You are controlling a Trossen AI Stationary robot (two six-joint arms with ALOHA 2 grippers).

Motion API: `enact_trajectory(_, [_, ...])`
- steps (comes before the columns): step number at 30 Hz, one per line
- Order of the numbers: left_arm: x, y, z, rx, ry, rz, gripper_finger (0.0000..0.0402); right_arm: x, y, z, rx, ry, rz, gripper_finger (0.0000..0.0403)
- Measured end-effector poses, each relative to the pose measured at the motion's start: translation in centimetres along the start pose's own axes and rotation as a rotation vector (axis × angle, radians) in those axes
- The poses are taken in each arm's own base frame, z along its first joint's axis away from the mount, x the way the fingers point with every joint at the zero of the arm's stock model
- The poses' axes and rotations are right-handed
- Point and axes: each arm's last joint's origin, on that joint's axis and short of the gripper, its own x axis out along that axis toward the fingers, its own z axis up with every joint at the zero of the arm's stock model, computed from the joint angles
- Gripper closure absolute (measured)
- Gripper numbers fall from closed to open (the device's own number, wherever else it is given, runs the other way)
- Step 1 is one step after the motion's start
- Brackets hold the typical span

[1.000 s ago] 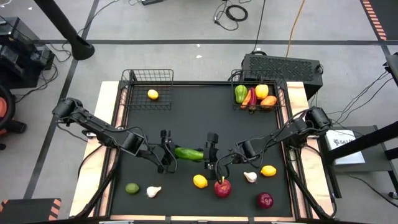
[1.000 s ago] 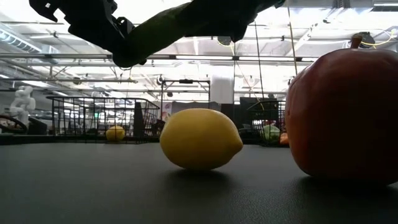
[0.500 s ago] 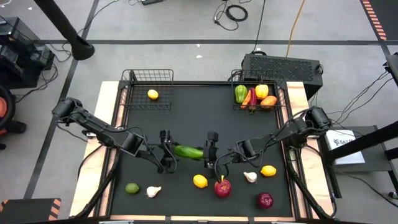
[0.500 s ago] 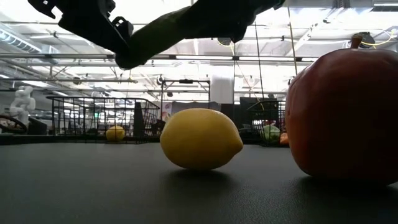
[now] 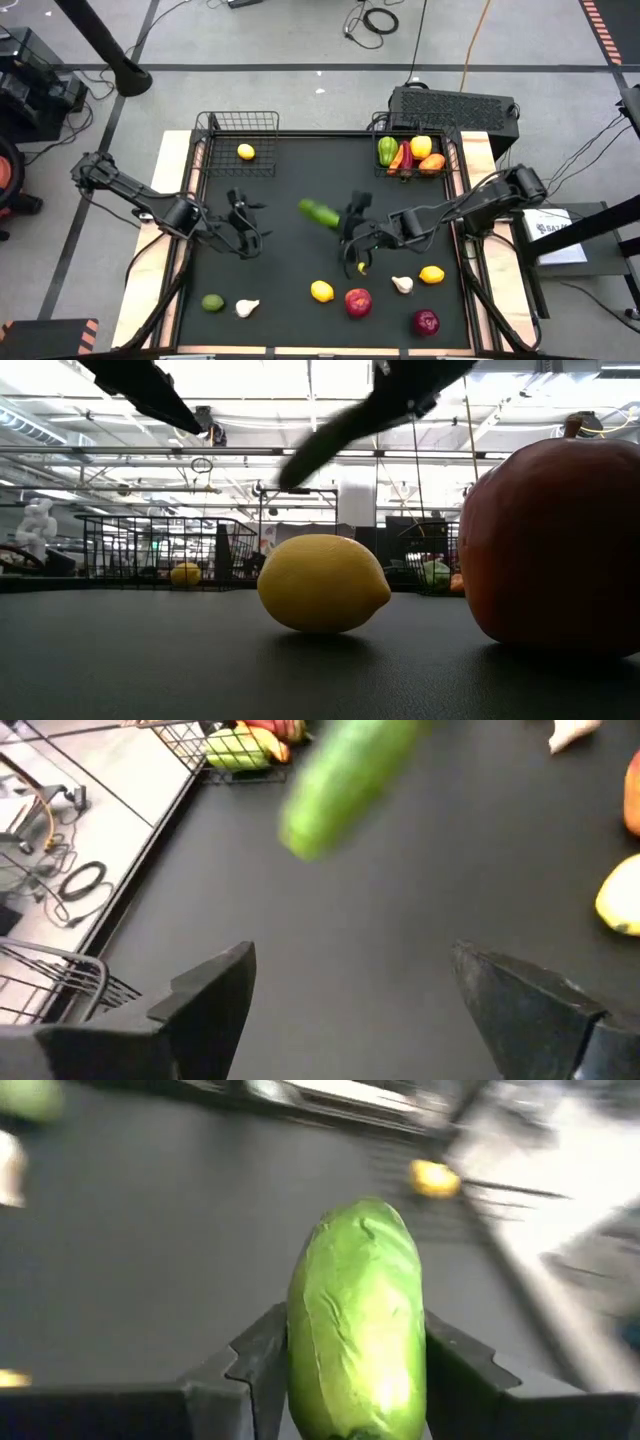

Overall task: Sort produce into baskets
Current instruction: Put the green cucumber into the right black wire basket

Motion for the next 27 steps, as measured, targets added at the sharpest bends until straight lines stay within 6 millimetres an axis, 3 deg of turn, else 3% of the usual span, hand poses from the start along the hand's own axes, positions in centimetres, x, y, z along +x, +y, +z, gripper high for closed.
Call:
enact_trajectory(6, [0.0,-0.4,-0.8,-0.015,0.009,-0.009,0.0059,-1.8,-5.6,-1.0,-0.072,0.163,-0.345,0.0231])
enact_trajectory(15, [0.4,-1.0,-2.4,-0.017,0.049,-0.016,0.0059,-5.0,-13.5,-2.5,0.110,0.315,-0.550,0.0231])
enact_trajectory(27, [0.7,-1.2,-3.0,-0.022,0.049,-0.021,0.0059,-5.3,-18.7,-5.3,0.355,0.511,-0.692,0.0231])
